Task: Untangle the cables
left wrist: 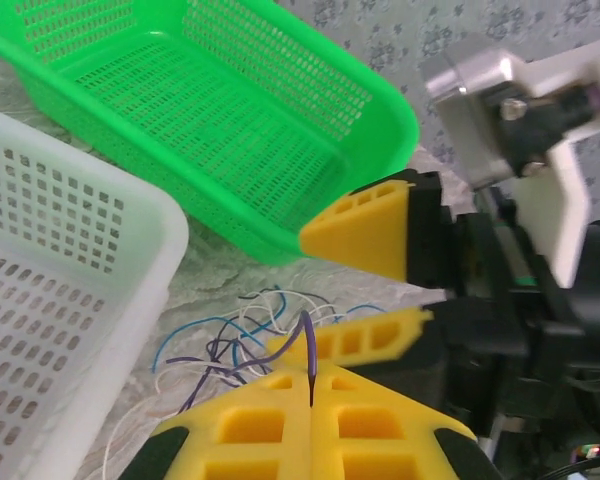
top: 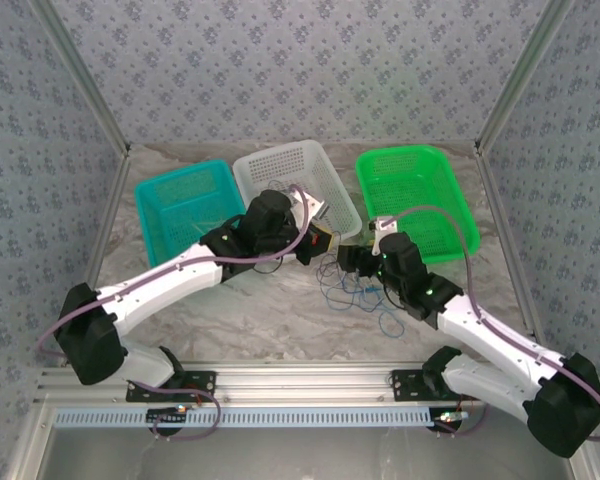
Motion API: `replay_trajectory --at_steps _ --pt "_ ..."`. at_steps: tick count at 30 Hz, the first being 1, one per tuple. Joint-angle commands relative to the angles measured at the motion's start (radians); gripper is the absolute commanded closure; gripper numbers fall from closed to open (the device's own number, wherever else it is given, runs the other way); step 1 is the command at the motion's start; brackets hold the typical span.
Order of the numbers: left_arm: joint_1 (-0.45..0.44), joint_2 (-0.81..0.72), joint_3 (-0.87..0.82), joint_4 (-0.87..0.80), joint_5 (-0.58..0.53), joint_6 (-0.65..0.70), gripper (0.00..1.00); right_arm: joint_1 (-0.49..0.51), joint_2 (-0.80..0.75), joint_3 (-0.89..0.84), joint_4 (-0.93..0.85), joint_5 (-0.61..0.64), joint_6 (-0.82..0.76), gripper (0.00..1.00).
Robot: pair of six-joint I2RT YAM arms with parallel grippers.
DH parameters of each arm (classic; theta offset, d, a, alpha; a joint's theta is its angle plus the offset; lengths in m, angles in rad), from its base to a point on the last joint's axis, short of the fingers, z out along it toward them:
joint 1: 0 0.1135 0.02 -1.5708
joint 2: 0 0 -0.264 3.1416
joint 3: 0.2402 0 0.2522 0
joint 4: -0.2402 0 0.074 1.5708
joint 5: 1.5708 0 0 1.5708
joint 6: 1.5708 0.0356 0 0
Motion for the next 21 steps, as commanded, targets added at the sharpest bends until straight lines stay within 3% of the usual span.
replay_trajectory --at_steps 1,11,21 --pt "0.004 -0.028 -0.028 0.081 0.06 -0.059 1.0 0.004 0.004 -0.023 0.122 0.095 0.038 0.17" --pt "0.006 -0.034 -0.036 0.095 0.053 -0.072 1.0 0.007 0.08 0.002 0.204 -0.038 0.056 0.17" --pt "0.034 -0.024 -0.053 0.102 0.013 -0.082 1.0 0.002 -0.062 -0.061 0.129 -0.08 0.048 0.18"
